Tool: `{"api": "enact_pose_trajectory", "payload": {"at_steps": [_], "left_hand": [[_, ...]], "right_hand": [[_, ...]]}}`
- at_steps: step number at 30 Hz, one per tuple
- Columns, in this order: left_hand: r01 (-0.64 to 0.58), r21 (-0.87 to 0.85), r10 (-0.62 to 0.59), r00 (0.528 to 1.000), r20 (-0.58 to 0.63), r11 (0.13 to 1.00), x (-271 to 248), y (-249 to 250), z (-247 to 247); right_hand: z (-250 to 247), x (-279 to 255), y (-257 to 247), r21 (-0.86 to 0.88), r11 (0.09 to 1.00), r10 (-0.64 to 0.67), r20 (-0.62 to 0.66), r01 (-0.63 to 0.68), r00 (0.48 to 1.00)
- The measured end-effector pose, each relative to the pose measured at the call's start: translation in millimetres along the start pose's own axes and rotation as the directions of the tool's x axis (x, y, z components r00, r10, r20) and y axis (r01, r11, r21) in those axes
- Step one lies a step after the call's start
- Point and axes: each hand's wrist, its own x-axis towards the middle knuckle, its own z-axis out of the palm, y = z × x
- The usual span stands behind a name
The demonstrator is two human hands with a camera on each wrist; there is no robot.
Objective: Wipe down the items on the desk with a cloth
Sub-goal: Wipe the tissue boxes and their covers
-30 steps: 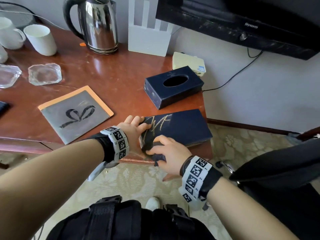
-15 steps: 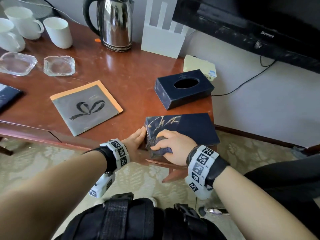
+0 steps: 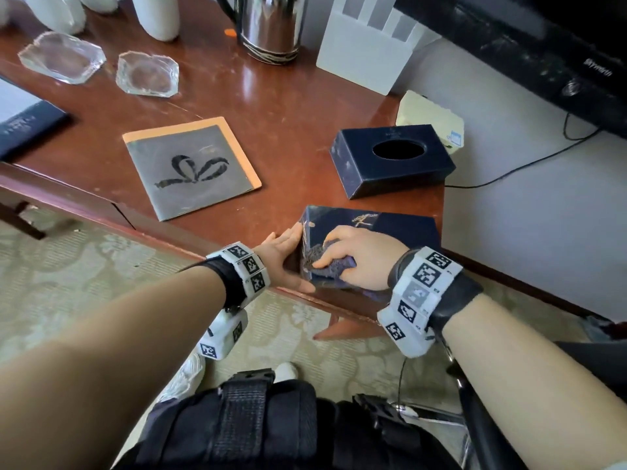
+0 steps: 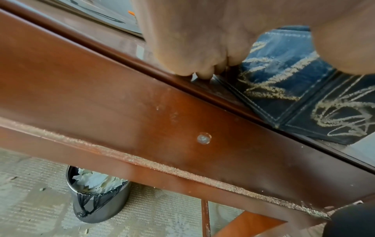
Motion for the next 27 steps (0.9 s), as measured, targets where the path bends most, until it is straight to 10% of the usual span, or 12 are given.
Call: {"api": "enact_pose_trajectory", "payload": {"at_steps": [5, 12, 20, 27], "left_hand": [[-0.018, -0.043, 0.018, 1.0, 0.01, 0.999, -1.7, 1.2, -0.6], [-0.034, -0.093, 0.035, 0.999, 0.009, 0.995, 5.5, -3.1, 2.2], [0.057, -0.106, -0.054, 0.998, 0.03, 0.993, -4.4, 7.3, -2.9], [0.077, -0.077, -0.076, 0.997, 0.024, 0.994, -13.5, 18.3, -7.4]], "right_hand": [[-10.7, 36.5, 6.0, 0.144, 0.95, 0.31, -0.361, -0.276, 0.879], [4.1, 15.2, 6.1, -0.151, 0.988, -0.031, -0.147, 0.008, 0.989], [-9.0, 34.4, -1.2, -0.192, 0.964, 0.127, -0.269, -0.182, 0.955], [-0.5, 24.3, -4.9, -0.23, 0.97, 0.036, -0.161, -0.073, 0.986]]}}
